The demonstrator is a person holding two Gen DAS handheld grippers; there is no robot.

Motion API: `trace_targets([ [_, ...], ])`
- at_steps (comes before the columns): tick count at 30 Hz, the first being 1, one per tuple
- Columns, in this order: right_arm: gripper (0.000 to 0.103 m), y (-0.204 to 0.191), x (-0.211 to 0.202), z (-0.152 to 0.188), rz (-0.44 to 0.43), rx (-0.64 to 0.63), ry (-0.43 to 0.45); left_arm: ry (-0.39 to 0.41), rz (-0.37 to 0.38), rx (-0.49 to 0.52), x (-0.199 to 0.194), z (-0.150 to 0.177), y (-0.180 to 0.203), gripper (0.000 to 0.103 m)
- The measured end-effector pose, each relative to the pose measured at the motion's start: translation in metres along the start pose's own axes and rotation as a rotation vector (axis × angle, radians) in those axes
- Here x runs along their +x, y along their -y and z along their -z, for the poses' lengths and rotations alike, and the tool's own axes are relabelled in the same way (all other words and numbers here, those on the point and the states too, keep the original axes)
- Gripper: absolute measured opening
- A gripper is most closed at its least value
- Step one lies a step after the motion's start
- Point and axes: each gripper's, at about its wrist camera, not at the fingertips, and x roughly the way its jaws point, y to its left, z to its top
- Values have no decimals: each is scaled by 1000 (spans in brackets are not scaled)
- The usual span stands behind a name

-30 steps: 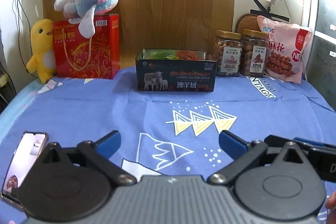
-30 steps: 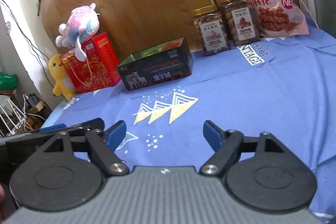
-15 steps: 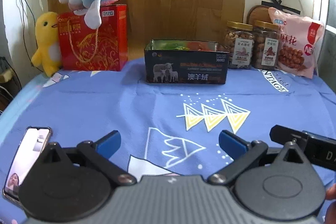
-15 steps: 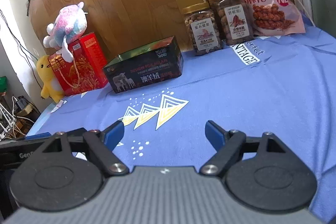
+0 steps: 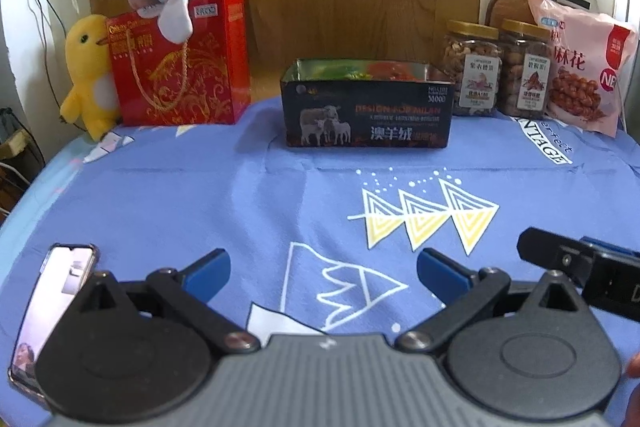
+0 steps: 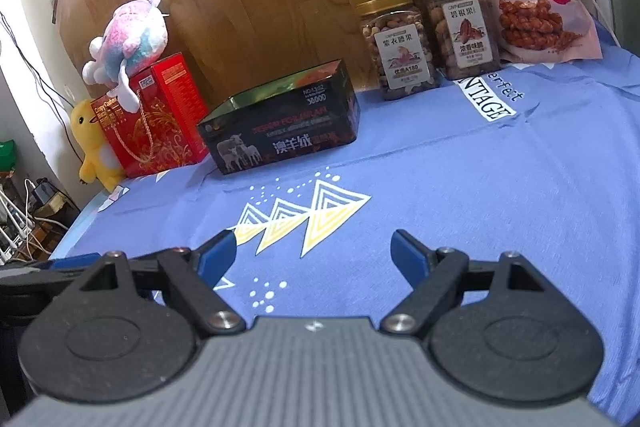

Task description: Organize snacks

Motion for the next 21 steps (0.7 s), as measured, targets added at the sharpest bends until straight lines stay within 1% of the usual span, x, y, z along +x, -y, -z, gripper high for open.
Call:
trace_targets([
  [8,86,2,4,-1,10,5,-4,-25,44,-12,3,1,-2,103],
  [14,86,-1,9,1,14,3,-11,-34,50,-23,6,2,-7,103],
  [16,86,-2,9,1,19,5,-8,-33,42,-20,7,3,-8,103],
  [21,86,-5,8,0,29,-4,20,-46,36,-38,13,2,-17,103],
])
